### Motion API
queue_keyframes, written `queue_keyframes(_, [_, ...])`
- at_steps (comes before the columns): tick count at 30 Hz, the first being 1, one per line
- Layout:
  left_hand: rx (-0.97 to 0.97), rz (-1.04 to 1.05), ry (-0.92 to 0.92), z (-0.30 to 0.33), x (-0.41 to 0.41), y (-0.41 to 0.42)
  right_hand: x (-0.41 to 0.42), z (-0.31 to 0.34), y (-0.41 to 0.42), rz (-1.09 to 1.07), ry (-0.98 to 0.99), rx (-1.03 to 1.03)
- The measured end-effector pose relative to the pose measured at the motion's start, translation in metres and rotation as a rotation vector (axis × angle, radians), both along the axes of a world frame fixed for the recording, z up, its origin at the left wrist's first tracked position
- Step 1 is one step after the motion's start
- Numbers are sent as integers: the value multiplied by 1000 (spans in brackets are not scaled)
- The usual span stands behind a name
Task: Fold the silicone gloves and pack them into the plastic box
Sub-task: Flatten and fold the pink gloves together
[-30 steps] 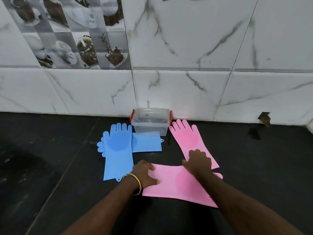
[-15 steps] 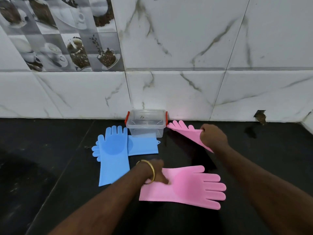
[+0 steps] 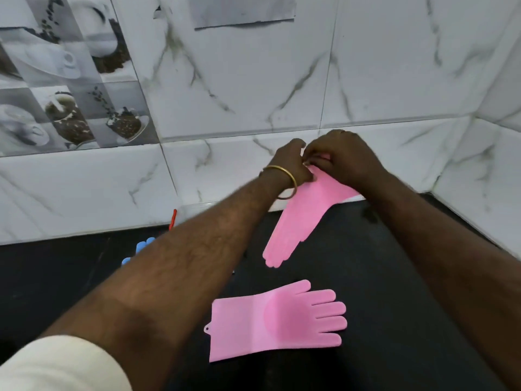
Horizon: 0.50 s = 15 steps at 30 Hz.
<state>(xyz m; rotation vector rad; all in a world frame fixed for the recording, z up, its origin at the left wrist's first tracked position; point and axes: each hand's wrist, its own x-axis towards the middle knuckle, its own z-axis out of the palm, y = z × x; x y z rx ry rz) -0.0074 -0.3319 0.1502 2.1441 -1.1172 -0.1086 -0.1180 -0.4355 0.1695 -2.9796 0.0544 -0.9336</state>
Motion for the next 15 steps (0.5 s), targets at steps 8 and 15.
queue_keyframes(8, [15,12,-118,30,-19,2,-57,-57,81,-129,-713,430])
queue_keyframes(15, [-95,85,11,55,-41,16,-52,-107,155,190,107,1035])
